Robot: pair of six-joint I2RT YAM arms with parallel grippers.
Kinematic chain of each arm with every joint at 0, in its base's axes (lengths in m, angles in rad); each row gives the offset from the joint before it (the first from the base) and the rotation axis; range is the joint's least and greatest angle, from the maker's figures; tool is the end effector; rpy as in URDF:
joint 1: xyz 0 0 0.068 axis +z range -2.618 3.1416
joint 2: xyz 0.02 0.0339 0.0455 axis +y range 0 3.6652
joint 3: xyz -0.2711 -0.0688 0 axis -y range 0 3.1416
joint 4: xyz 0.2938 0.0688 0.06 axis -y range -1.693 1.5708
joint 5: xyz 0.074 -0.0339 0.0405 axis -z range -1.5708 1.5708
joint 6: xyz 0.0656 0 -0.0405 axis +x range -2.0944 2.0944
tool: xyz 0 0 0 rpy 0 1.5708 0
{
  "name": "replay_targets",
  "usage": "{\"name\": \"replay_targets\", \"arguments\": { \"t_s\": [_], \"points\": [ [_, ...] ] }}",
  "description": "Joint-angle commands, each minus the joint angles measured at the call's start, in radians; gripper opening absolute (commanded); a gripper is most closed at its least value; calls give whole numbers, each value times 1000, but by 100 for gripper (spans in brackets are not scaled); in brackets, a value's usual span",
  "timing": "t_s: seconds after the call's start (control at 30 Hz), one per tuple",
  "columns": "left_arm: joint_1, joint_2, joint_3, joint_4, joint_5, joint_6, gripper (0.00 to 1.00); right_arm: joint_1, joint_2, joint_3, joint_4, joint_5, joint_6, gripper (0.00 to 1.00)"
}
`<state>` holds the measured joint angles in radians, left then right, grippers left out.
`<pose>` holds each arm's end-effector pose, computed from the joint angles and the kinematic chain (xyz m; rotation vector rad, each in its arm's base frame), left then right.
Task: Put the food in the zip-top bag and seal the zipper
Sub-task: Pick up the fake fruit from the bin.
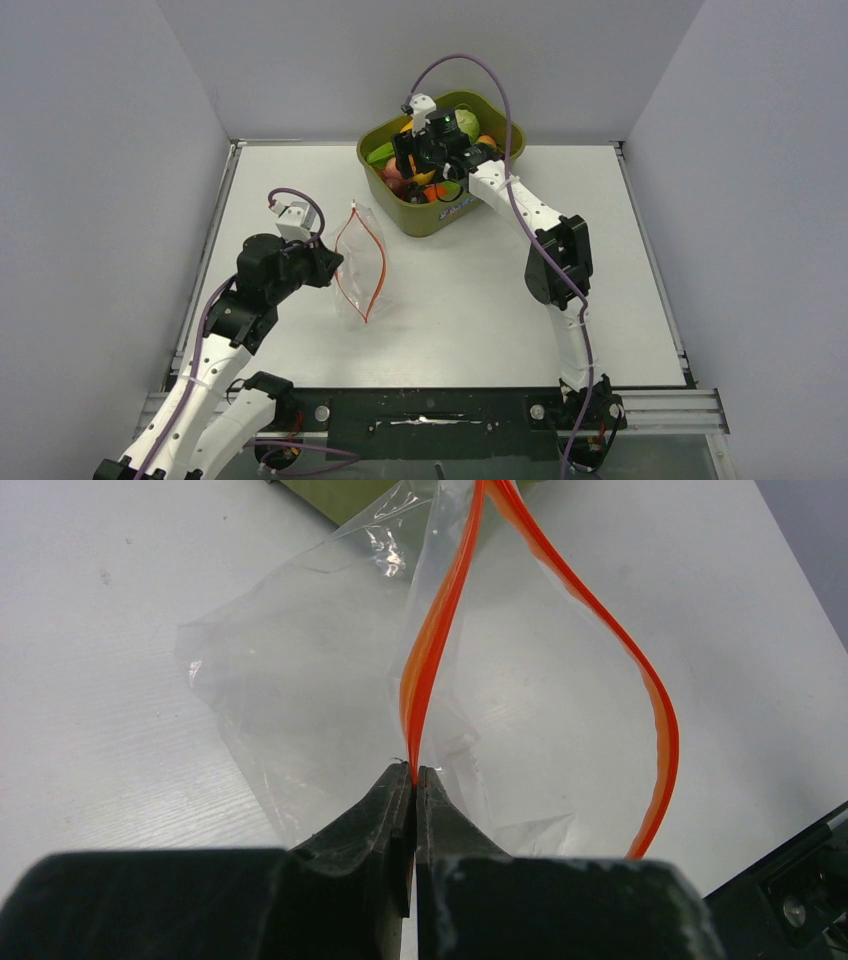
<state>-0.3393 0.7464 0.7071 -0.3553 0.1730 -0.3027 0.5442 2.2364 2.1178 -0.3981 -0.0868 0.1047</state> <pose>0.2272 -0.0921 0.2927 0.1525 2.0006 -0.5862 0.5167 0.3193 0.2827 -0.5147 2.0586 0.4809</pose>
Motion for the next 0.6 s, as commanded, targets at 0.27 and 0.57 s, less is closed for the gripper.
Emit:
{"name": "replay_targets", "arguments": {
  "t_s": [0.27,0.57],
  "points": [
    [-10,-7,1,55,19,17,0,-36,124,133,73,-211,-2,88],
    [-12,0,0,56,19,19,0,-35,211,157,156,-199,22,90]
  ]
}}
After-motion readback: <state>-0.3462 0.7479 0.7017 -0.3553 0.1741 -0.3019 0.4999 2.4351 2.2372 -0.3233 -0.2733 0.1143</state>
